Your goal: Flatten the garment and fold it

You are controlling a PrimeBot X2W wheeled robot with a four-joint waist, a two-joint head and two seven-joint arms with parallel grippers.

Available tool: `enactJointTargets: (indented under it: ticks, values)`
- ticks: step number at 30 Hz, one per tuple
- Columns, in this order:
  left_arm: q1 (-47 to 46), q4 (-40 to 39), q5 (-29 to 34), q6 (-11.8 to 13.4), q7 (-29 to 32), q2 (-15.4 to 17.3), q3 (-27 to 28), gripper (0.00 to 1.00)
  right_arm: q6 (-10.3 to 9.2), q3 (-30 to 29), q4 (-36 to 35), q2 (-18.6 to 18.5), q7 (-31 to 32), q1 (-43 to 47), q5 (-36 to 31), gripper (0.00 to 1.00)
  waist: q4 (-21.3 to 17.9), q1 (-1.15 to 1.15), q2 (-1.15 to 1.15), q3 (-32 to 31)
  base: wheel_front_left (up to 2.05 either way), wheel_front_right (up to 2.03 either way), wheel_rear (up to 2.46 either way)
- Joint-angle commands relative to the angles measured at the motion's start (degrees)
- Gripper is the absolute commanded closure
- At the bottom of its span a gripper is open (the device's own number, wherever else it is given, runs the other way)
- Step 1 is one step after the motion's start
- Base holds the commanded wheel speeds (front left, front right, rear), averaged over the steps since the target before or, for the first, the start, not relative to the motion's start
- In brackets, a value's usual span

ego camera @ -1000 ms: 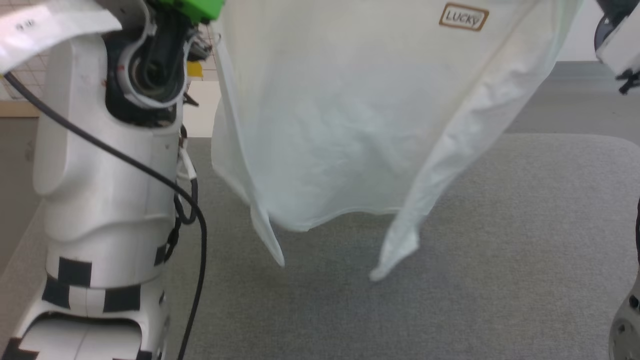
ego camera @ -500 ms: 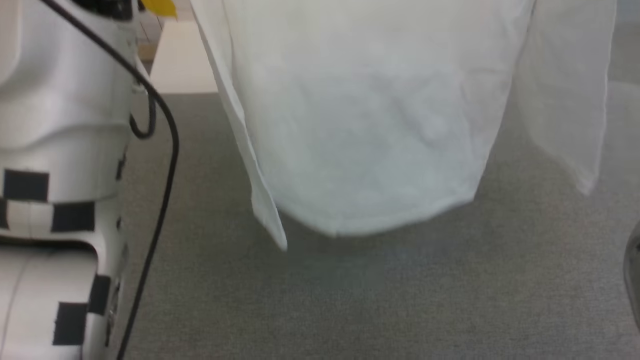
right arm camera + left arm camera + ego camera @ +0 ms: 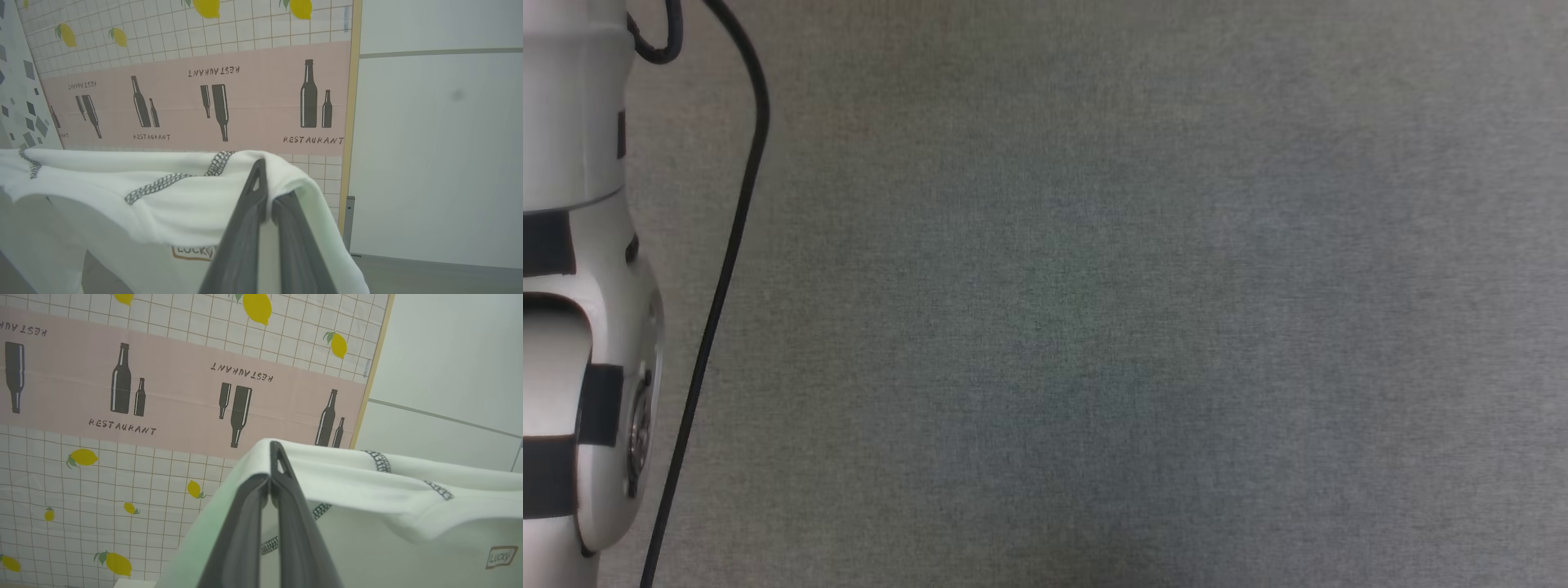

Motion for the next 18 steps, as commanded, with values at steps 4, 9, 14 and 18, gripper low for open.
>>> enactJointTargets:
  ticks: [4,9,14,18]
  values:
    - [1.5,1.9,-1.0,-1.4,-1.8,0.2,0.2,1.0,-0.12,1.7,1.9,-2.6,-1.5,0.8,2.5,1.0,1.7,-0.01,0.52,6.3,0.0,0.0,0.0]
    - [6.4,4.1,-2.6,-3.6,-4.3,-1.0,-0.2,1.0,-0.12,4.3,1.4,-5.3,-2.0,7.0,7.0,1.0,3.2,-0.01,0.52,6.3,0.0,0.0,0.0]
    - [13.1,7.1,-3.7,-5.8,-6.3,-1.9,-1.2,1.0,-0.12,6.5,-1.4,-8.5,-3.3,18.0,12.6,1.0,4.5,-0.01,0.52,3.2,0.0,0.0,0.0]
    - [20.2,8.3,-4.4,-7.7,-8.3,-2.1,-2.1,1.0,-0.12,6.3,-4.5,-10.2,-5.2,29.1,16.7,1.0,5.5,-0.01,0.52,-1.6,0.0,0.0,0.0]
